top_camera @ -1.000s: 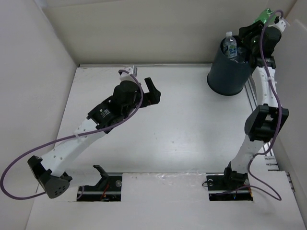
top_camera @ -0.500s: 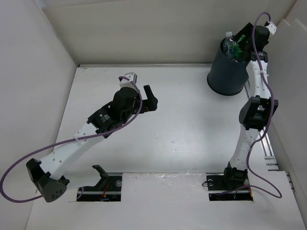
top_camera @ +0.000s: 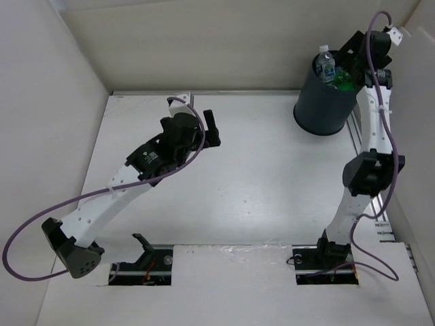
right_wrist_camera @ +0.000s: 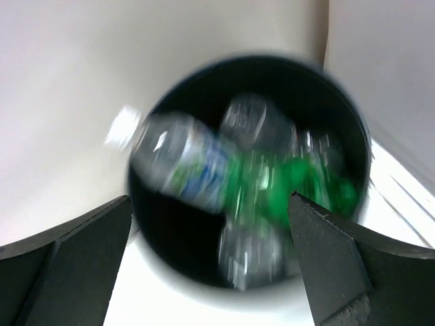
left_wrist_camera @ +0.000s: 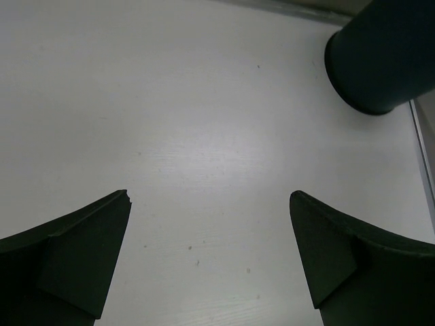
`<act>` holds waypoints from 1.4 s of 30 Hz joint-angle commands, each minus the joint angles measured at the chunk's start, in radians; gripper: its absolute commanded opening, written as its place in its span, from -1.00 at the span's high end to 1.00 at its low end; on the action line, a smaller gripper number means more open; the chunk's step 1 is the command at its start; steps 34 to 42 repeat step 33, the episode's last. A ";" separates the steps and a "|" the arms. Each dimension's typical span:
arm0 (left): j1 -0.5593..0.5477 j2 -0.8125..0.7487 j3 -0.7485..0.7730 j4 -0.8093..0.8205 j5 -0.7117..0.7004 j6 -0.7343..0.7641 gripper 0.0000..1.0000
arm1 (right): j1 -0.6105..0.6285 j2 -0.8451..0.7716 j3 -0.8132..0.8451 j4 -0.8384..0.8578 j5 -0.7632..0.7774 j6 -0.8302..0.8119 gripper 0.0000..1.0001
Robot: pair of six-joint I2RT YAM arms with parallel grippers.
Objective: Put the plastic bottles in the bin
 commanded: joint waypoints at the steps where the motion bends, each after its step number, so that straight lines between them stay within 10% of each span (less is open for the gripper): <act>1: 0.007 0.006 0.161 -0.073 -0.141 0.067 -1.00 | 0.059 -0.289 -0.088 -0.131 0.015 -0.050 -1.00; 11: 0.007 -0.132 0.169 -0.158 -0.340 0.074 -1.00 | 0.288 -0.972 -0.776 -0.181 0.069 -0.138 -1.00; 20: 0.007 -0.504 -0.107 -0.113 -0.374 0.008 -1.00 | 0.541 -1.357 -0.964 -0.305 0.109 -0.123 -1.00; 42: 0.007 -0.681 -0.319 -0.136 -0.383 -0.067 -1.00 | 0.632 -1.434 -1.012 -0.416 0.093 -0.184 -1.00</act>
